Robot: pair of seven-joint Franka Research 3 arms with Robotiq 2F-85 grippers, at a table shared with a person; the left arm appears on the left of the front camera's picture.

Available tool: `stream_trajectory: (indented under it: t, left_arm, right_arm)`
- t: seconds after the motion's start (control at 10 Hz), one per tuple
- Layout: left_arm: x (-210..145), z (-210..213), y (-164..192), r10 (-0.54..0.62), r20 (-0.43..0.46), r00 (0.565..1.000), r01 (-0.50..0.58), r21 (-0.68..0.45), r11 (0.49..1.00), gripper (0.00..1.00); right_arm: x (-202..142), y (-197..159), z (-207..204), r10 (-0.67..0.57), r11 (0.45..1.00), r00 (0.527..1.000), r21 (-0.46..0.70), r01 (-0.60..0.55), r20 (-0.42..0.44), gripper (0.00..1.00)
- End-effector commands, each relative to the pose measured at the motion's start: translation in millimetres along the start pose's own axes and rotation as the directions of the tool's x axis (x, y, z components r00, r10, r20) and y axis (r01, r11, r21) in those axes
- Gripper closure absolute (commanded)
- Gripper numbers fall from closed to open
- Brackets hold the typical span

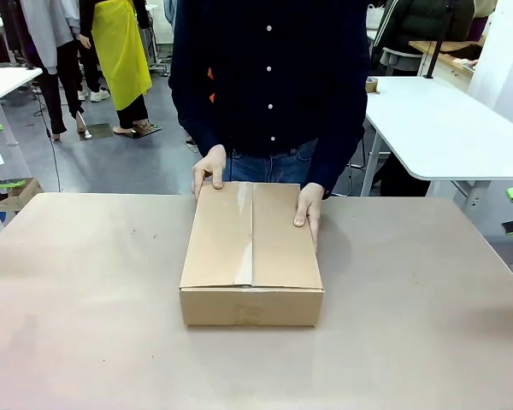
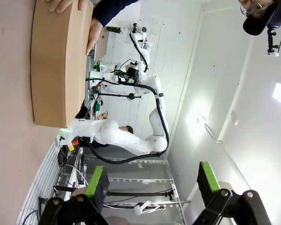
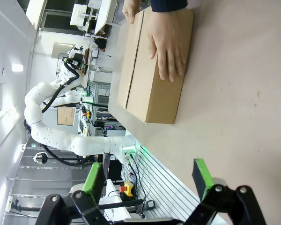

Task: Pack the gift set into the box.
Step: Press and hold the closed box until the human finishes sealing it.

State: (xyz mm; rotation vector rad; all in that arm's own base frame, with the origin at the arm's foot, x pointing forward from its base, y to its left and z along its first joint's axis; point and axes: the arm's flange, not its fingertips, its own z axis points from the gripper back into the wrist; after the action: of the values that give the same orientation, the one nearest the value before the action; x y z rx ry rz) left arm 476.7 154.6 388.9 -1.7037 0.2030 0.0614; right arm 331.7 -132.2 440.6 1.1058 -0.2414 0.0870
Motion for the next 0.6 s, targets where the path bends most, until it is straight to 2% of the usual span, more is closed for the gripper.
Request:
stream_trajectory:
  t: [0.0,0.1,0.2,0.3,0.4,0.5]
  left_arm:
    - [-5,-2,-3,-0.009,-0.007,1.000,0.009,0.009,1.000,0.00]
    - [-5,-2,-3,-0.009,-0.007,1.000,0.009,0.009,1.000,0.00]
    - [0,0,0,0.000,0.000,1.000,0.000,0.000,1.000,0.00]
    - [7,-27,-4,-0.066,-0.080,0.995,0.072,0.078,0.994,0.00]
    - [13,-69,-10,-0.258,-0.199,0.945,0.286,0.128,0.950,0.00]
    - [17,-107,-9,-0.481,-0.204,0.853,0.513,0.156,0.844,0.00]
  right_arm:
    - [-3,-1,-1,0.021,1.000,1.000,-0.001,-0.021,0.002,0.00]
    - [0,0,0,0.000,1.000,1.000,0.000,0.000,0.000,0.00]
    - [7,6,-11,0.000,1.000,0.997,-0.021,-0.001,-0.071,0.00]
    - [16,21,-35,0.081,0.994,0.989,-0.066,-0.089,-0.122,0.00]
    - [29,45,-76,0.250,0.956,0.950,-0.106,-0.273,-0.184,0.00]
    - [42,63,-123,0.426,0.876,0.883,-0.153,-0.457,-0.194,0.00]
